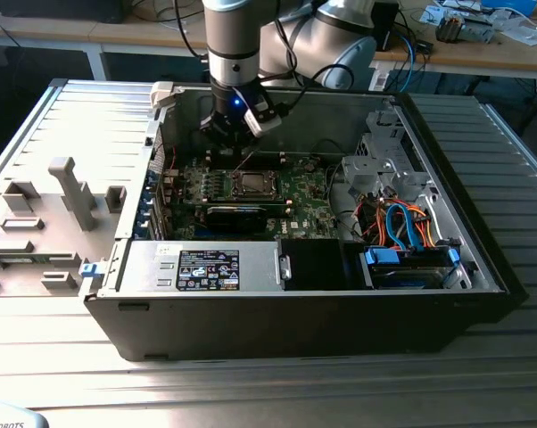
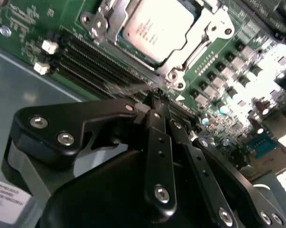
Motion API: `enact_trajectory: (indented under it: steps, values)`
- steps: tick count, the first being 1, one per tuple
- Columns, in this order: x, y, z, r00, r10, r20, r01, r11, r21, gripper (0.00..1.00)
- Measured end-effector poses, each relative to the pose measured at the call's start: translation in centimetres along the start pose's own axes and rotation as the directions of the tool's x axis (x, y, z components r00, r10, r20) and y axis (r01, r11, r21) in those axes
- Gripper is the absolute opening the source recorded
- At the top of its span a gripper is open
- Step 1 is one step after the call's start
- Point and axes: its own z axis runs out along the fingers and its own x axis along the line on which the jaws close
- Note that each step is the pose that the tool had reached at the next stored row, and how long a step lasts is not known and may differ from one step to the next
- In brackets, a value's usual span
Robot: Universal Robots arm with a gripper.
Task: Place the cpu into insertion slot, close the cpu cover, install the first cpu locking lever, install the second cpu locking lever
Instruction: 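Install the first cpu locking lever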
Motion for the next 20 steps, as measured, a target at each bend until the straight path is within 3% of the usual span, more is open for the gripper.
enact_trajectory:
  steps: [5,9,15,20]
  values:
    - [0.10,-0.09,0.02,1.0000,0.002,-0.0003,-0.002,1.0000,0.0026,0.11]
    - [0.13,-0.44,0.01,1.0000,0.009,-0.0013,-0.009,0.9997,0.0211,0.11]
    - [0.03,-1.02,0.19,0.9997,0.026,-0.0007,-0.026,0.9994,0.0221,0.11]
    - [-0.82,-1.17,0.57,0.9995,0.030,-0.0043,-0.030,0.9993,0.0209,0.11]
